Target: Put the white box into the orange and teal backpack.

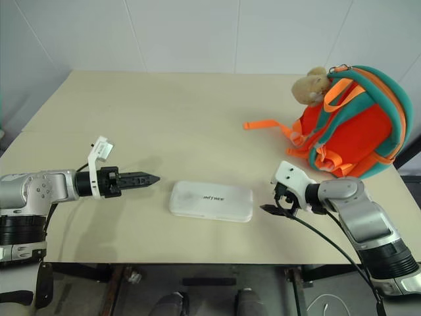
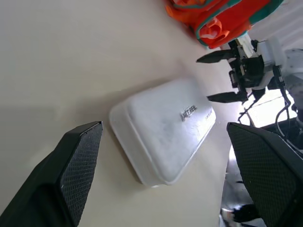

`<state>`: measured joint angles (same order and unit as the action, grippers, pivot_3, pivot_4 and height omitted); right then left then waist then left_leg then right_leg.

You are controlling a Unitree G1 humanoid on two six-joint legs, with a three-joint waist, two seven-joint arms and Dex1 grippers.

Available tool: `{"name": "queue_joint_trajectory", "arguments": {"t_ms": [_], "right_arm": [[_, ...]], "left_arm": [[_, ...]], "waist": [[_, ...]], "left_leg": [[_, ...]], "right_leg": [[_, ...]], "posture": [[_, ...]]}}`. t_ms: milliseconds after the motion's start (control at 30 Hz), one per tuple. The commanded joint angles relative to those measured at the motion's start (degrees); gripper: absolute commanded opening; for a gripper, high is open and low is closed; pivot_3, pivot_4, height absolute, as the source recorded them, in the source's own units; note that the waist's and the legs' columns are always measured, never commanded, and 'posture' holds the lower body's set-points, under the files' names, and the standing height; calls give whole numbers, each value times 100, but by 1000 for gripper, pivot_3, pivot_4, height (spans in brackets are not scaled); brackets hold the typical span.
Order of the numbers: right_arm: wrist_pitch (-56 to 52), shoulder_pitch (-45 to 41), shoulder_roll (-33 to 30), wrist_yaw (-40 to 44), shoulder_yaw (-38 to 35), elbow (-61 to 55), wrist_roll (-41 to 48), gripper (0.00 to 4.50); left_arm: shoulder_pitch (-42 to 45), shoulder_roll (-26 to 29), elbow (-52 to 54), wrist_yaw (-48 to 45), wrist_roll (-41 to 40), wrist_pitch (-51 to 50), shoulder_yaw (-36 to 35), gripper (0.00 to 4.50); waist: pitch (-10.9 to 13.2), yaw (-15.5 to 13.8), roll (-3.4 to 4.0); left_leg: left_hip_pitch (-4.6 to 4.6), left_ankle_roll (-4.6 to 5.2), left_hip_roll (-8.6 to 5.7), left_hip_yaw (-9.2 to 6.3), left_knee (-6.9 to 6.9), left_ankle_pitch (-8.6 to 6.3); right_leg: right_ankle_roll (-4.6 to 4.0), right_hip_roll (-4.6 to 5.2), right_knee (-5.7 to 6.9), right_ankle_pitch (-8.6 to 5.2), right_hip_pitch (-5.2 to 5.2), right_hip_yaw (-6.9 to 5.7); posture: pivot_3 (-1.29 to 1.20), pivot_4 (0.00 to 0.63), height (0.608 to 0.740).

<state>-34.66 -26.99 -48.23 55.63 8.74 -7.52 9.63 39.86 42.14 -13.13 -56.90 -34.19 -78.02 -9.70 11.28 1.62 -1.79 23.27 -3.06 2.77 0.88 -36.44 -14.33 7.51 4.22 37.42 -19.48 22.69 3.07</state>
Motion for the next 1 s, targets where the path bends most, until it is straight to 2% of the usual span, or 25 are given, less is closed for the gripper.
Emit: {"name": "queue_joint_trajectory", "arguments": {"t_ms": [33,200,333,467,1000], "right_arm": [[119,-117,91,-103,-19,-14,-88,4489],[114,-57,220,-204,-19,-56,-135,4489],[69,-37,293,-269,-16,-115,-134,4489],[63,-6,330,-286,-24,-134,-140,4489],[76,-98,521,-366,52,-118,-177,4489]], "left_arm": [[289,217,-361,34,-72,-572,309,4483],[511,58,-728,322,172,-480,756,4483],[626,-77,-856,197,111,-357,1010,4483],[550,-163,-889,171,512,354,1616,4483],[716,-958,-1189,303,268,-58,1338,4483]], "waist": [[0,16,0],[0,-2,0],[0,-5,0],[-1,-29,2],[-2,-144,3]], "left_leg": [[0,0,0,1,-1,0],[0,-1,0,1,1,0],[0,-2,0,2,0,1],[-3,-4,-3,2,0,2],[-4,14,-10,-4,-49,-6]], "right_leg": [[0,0,1,0,0,2],[0,0,0,0,0,1],[0,1,-1,0,0,2],[0,2,-1,0,-4,1],[8,6,-3,14,-29,1]], "posture": [[0,150,740],[0,150,740],[0,150,740],[0,150,740],[0,150,740]]}}
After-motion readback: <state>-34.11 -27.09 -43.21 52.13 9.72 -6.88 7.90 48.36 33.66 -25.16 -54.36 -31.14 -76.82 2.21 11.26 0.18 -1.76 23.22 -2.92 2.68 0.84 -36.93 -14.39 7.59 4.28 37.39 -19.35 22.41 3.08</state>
